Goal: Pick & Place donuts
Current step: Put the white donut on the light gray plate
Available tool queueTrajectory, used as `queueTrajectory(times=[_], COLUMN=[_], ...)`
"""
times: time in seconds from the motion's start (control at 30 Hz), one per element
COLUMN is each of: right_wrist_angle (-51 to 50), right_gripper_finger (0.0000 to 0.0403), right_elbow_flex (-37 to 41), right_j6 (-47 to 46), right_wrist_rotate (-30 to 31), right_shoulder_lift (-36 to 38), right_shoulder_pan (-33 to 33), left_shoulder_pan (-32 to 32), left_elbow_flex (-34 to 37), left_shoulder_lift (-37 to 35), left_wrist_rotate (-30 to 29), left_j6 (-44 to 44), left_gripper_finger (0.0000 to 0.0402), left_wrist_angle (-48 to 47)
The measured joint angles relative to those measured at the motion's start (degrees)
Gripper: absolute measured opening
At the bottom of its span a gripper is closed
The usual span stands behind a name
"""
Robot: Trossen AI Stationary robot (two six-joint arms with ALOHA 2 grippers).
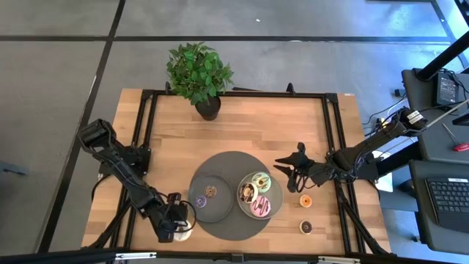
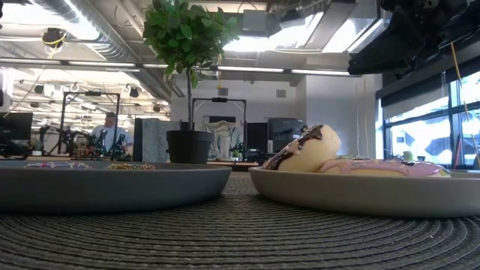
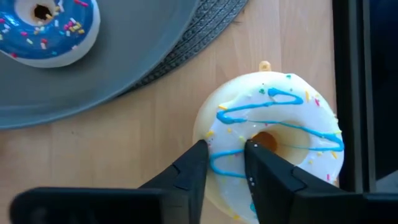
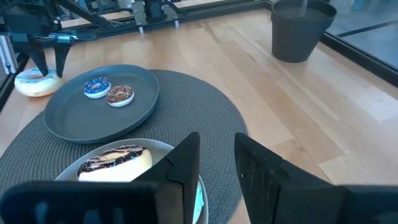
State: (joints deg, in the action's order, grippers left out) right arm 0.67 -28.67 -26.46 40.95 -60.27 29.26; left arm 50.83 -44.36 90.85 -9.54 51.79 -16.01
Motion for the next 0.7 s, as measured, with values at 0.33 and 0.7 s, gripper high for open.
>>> queueTrajectory(times=[0.33, 0.7], right_wrist_angle=[2.66, 27.61], right_gripper_finger=[0.0103, 0.0103], right_elbow_flex=[0.0, 0.0], right_j6=[0.7, 20.53], right_wrist_rotate=[0.13, -10.81], right_shoulder_lift=[0.0, 0.0], right_shoulder_pan=[-0.01, -3.18], left_shoulder_pan=[0.0, -1.94], left_elbow_flex=[-0.74, -10.87], left_shoulder_lift=[0.0, -0.26], left_wrist_rotate=[1.08, -10.25], left_j6=[1.07, -2.75], left_gripper_finger=[0.0011, 0.0006], left_wrist_angle=[-0.63, -4.05])
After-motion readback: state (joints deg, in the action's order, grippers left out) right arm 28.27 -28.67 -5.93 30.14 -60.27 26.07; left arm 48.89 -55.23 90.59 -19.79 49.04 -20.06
